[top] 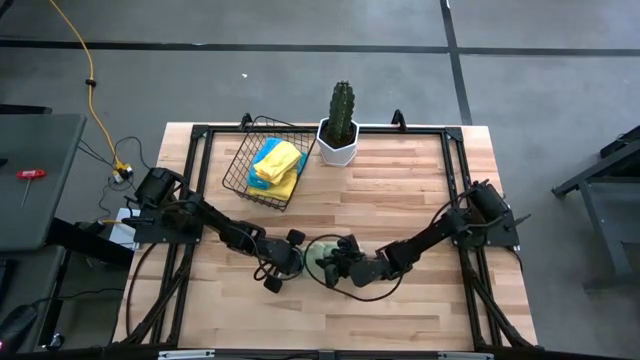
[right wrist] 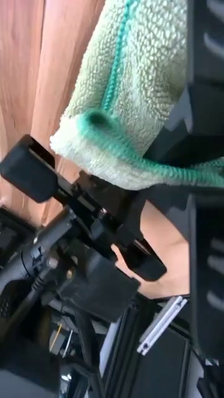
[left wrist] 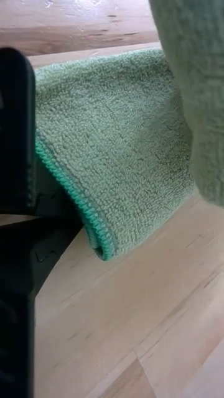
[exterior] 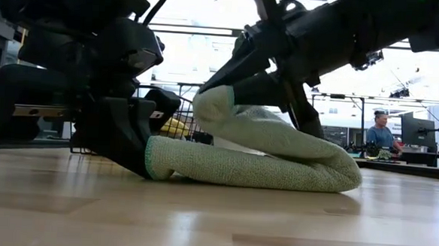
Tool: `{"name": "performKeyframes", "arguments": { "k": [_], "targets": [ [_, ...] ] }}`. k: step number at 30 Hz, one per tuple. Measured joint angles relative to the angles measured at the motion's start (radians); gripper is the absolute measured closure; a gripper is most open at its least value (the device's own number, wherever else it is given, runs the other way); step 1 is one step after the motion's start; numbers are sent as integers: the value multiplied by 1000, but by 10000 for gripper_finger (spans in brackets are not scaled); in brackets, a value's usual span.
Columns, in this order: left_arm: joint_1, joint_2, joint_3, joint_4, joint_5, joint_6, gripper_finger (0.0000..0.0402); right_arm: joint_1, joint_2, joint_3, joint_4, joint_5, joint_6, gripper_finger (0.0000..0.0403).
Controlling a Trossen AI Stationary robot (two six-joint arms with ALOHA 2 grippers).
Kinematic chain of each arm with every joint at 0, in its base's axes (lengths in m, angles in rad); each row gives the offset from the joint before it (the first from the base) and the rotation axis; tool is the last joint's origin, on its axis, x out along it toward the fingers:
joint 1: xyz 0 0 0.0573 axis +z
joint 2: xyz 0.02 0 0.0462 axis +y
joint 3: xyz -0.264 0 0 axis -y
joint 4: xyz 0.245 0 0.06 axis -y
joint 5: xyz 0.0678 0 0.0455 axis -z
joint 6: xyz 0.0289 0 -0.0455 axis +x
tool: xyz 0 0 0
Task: Fold microfiber towels
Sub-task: Fold the green microfiber towel on the table
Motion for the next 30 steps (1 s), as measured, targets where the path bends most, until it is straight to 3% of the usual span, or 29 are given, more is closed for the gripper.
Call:
{"name": "performKeyframes", "arguments": {
  "k": [9, 13, 17, 22, 30],
  "targets": [
    [0, 0, 0, 4, -1, 0, 401, -2, -7, 0, 47, -55, -112, 226],
    [0, 0, 1, 7, -8, 0, 401, 9, -50, 0, 33, -51, -182, 177],
    [0, -12, 2, -4, -9, 0, 401, 32, -136, 0, -109, -45, -286, 161],
    [3, -89, -2, -134, -76, 0, 401, 96, -206, 0, -356, 72, -332, 160],
    [-11, -244, -3, -400, -142, -100, 401, 166, -182, 0, -539, 197, -247, 160]
  ]
}}
